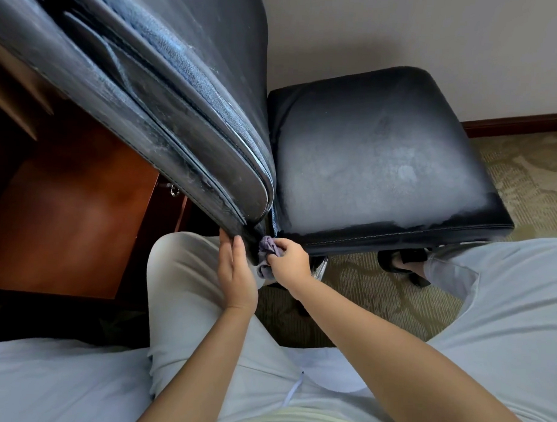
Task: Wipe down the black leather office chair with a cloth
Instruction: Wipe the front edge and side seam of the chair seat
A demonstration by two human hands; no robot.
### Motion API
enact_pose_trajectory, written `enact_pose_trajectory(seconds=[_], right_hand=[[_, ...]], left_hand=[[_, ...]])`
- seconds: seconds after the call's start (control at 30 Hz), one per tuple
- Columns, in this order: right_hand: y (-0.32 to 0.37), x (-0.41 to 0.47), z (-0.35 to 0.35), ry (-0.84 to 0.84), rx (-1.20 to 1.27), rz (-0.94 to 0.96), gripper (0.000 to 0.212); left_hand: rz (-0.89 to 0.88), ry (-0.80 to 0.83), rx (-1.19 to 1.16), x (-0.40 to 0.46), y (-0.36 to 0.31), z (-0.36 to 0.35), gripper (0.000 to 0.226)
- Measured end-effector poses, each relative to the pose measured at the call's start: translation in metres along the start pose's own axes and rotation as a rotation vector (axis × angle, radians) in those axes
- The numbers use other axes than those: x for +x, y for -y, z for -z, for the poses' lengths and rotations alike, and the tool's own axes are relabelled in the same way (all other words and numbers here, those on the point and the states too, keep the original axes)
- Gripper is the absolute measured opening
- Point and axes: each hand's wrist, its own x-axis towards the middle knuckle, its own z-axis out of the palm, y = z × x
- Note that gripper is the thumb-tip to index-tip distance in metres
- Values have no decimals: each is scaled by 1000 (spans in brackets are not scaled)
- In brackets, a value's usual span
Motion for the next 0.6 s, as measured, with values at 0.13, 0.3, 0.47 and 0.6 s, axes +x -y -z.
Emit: enact_pose_trajectory(seconds=[0.13,0.3,0.47,0.6], right_hand=[[9,-7,-1,59,270,-53,25],[30,-19,8,124,421,98,23],[26,-19,5,76,382,138,23],[24,-11,1,44,293,103,23]], left_hand=[[12,-31,-16,0,2,2,49],[20,-92,-59,1,-1,-2,40],[54,-100,-99,2,-2,-1,39],[61,-87,-101,2,-1,1,43]])
